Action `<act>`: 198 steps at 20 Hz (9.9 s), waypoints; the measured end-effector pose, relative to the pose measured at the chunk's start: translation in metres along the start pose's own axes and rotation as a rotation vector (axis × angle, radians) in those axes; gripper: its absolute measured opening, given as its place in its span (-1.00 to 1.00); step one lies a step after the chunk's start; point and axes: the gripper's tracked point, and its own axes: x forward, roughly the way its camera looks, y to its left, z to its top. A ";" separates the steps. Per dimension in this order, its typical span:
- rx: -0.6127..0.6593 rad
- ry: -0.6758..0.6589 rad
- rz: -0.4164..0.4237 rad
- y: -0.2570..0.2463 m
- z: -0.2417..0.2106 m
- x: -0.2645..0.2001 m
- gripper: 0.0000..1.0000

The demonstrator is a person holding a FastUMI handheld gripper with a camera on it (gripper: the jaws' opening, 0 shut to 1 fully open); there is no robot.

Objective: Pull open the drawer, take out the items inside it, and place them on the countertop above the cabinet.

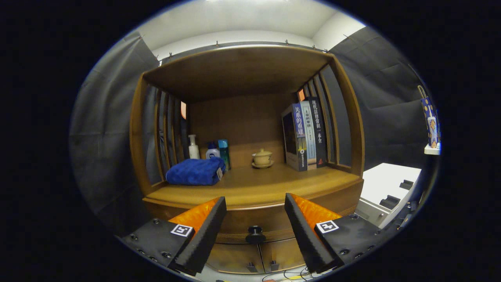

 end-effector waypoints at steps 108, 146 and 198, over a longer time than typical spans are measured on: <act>-0.022 0.650 0.049 0.040 -0.048 0.033 1.00; 0.086 0.958 -0.006 0.033 0.009 0.033 0.04; 0.015 0.570 -0.068 0.002 0.133 0.184 1.00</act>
